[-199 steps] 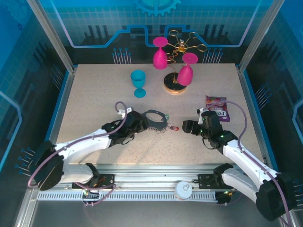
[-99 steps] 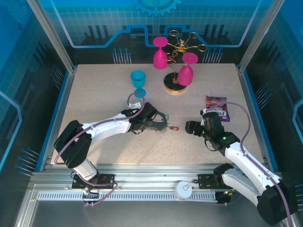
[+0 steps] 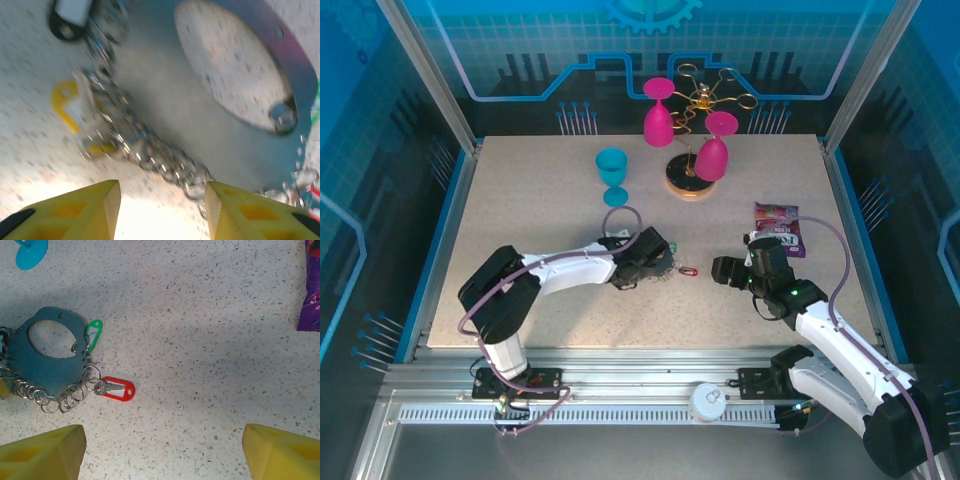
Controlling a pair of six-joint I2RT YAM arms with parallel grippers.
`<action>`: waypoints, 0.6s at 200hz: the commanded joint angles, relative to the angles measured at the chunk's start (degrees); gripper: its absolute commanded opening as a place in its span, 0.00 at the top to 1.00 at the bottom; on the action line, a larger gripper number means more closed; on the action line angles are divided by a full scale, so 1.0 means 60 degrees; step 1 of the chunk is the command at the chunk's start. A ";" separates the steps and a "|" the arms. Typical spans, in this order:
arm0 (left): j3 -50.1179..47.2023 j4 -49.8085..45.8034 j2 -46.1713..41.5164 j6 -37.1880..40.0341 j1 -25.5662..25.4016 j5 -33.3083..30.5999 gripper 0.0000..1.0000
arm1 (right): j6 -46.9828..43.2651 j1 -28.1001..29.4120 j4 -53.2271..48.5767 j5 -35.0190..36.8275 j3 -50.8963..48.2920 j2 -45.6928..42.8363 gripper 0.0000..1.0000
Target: Put the keys on the keyring
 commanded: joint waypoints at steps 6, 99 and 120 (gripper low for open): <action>0.0141 0.0227 0.0461 -0.0897 -0.0263 0.0409 0.54 | -0.0048 0.0101 0.0025 0.0147 0.0268 0.0190 0.17; 0.0265 0.1009 0.0964 -0.0792 -0.0382 0.0829 0.63 | -0.0035 0.0083 -0.0087 0.0189 0.0315 0.0218 0.17; 0.0249 0.1235 0.1021 -0.0774 -0.0382 0.0999 0.65 | -0.0019 0.0094 -0.0086 0.0171 0.0322 0.0216 0.18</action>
